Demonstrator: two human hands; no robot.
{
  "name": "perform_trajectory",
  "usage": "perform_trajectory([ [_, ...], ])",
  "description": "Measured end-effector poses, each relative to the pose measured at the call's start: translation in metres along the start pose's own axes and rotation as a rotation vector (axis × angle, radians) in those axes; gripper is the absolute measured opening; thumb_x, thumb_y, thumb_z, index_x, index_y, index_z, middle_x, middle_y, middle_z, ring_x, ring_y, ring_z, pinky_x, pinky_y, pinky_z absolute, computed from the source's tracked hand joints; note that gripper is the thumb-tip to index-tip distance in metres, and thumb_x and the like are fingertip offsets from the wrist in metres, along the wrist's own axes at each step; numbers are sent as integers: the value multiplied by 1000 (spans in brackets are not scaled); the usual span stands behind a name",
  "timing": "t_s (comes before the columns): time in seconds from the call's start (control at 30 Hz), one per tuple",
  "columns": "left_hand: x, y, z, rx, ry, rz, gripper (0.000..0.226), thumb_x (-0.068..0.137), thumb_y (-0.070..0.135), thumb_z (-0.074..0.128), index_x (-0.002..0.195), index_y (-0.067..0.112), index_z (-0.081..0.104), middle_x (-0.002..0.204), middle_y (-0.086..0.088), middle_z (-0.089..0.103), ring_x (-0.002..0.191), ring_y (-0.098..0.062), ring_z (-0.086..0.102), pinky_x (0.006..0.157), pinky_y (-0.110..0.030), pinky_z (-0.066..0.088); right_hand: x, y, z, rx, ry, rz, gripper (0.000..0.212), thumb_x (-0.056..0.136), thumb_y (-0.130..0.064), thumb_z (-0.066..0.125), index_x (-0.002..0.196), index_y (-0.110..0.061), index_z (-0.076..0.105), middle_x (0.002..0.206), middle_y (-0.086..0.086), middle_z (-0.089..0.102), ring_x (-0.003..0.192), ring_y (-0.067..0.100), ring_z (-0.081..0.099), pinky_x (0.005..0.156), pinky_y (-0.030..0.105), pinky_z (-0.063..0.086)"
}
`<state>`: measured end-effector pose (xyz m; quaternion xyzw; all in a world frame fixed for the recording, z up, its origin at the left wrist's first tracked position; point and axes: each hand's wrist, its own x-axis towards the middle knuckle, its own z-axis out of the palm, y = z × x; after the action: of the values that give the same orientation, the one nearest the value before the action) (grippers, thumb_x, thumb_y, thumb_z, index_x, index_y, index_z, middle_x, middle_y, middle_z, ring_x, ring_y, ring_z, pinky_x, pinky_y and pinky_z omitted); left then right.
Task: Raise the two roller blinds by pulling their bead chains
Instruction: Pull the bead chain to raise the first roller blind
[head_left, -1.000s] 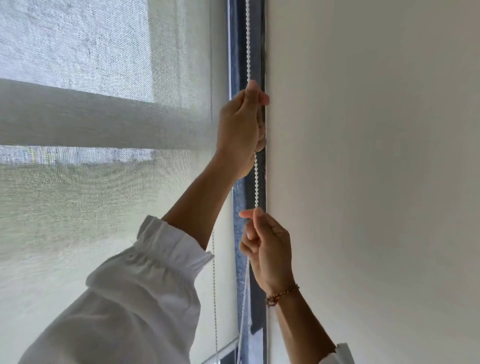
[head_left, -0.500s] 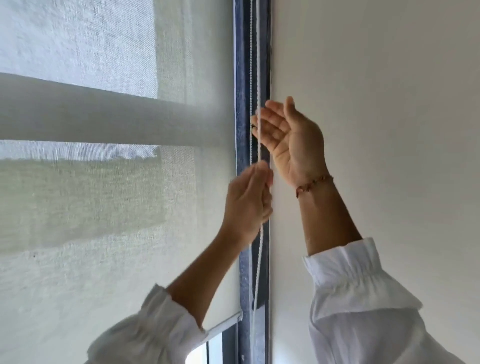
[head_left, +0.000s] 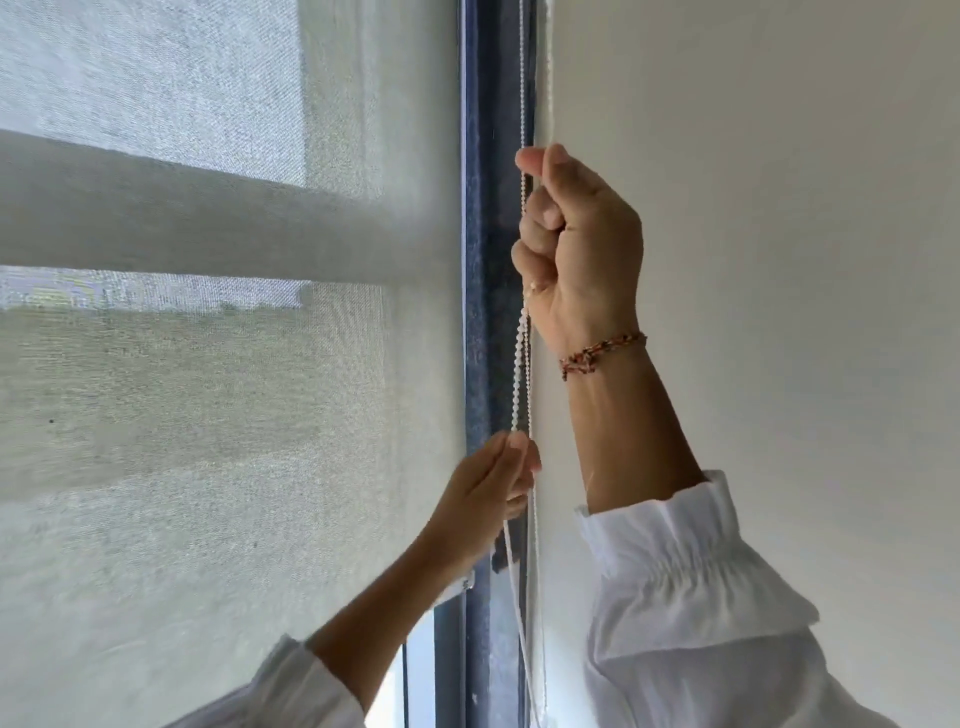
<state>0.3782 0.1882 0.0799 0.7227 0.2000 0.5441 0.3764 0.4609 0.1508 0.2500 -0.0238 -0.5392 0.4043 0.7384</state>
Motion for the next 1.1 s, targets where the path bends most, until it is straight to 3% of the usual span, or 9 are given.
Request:
perform_trajectory([
  [0.13, 30, 39, -28, -151, -49, -61, 43, 89, 45, 29, 93, 22, 66, 83, -1, 69, 80, -14, 63, 70, -29, 51, -9, -4, -5, 79, -68, -22, 25, 95, -18, 46, 78, -11, 63, 43, -10, 33, 36, 4, 19, 33, 16, 16],
  [0.3, 72, 120, -40, -311, -4, 76, 40, 98, 37, 28, 105, 16, 62, 88, 6, 75, 85, -9, 69, 69, -22, 53, -29, 15, -14, 188, -171, 62, 30, 96, -19, 40, 77, -13, 64, 43, -10, 36, 33, 0, 23, 31, 14, 19],
  [0.43, 89, 170, -31, -288, -31, 134, 36, 100, 30, 31, 112, 9, 58, 104, -6, 72, 103, -22, 67, 85, -29, 54, -55, 39, -34, 292, -224, 181, 27, 92, -23, 43, 79, -16, 66, 43, -11, 40, 36, 2, 19, 29, 12, 23],
  [0.57, 92, 190, -16, -347, -40, 59, 23, 98, 20, 39, 104, 5, 56, 80, -7, 75, 76, -20, 71, 68, -29, 58, -81, 61, -54, 405, -317, 274, 14, 81, -26, 62, 84, -12, 66, 47, -9, 36, 39, 5, 17, 31, 13, 23],
  [0.67, 92, 183, -6, -322, 33, -15, 24, 97, 22, 42, 100, 7, 60, 49, 6, 48, 40, -5, 41, 38, -17, 32, -95, 77, -65, 439, -368, 342, 18, 77, -27, 70, 85, -12, 66, 53, -5, 26, 40, 6, 17, 32, 16, 18],
  [0.73, 88, 170, -1, -271, 94, -6, 28, 98, 27, 40, 90, 11, 62, 43, 10, 30, 36, -3, 22, 33, -16, 18, -101, 86, -69, 447, -380, 383, 16, 78, -26, 70, 85, -12, 66, 53, -5, 25, 40, 7, 17, 34, 16, 17],
  [0.9, 72, 142, 2, -346, 119, 112, 35, 99, 27, 36, 71, 15, 54, 37, 10, 28, 30, -1, 18, 27, -13, 17, -103, 99, -84, 293, -309, 478, 28, 67, -35, 78, 79, -12, 68, 50, -7, 47, 43, 8, 31, 42, 16, 33],
  [1.0, 64, 132, 3, -374, 114, 145, 35, 99, 26, 37, 70, 16, 54, 37, 11, 29, 30, -1, 19, 28, -11, 17, -88, 94, -88, 209, -270, 517, 50, 72, -53, 66, 94, -9, 67, 84, 6, 67, 84, 21, 62, 79, 31, 49],
  [1.1, 56, 120, 7, -373, 105, 151, 35, 99, 25, 37, 70, 15, 54, 38, 12, 29, 30, -2, 19, 29, -11, 18, -62, 72, -75, 150, -310, 389, 51, 91, -50, 32, 114, -17, 63, 122, 10, 62, 123, 25, 51, 101, 36, 44],
])
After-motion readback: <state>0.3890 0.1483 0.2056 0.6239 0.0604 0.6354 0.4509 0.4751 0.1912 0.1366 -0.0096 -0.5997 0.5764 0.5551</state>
